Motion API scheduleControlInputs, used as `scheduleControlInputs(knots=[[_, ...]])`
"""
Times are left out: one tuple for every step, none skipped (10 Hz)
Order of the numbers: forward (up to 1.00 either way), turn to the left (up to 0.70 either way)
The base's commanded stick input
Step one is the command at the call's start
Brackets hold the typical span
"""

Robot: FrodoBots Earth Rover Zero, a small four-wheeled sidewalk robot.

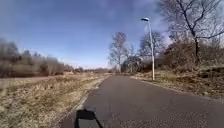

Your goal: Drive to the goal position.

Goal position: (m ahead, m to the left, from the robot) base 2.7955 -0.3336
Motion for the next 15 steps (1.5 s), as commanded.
scheduleControlInputs(knots=[[0.70, -0.04], [0.70, -0.03], [0.70, -0.03], [0.70, -0.02], [0.70, -0.01], [0.70, -0.02], [0.70, -0.02], [0.70, -0.02], [0.70, -0.02], [0.70, -0.02], [0.70, 0.00], [0.70, 0.00], [0.70, 0.00], [0.70, 0.00], [0.70, 0.00]])
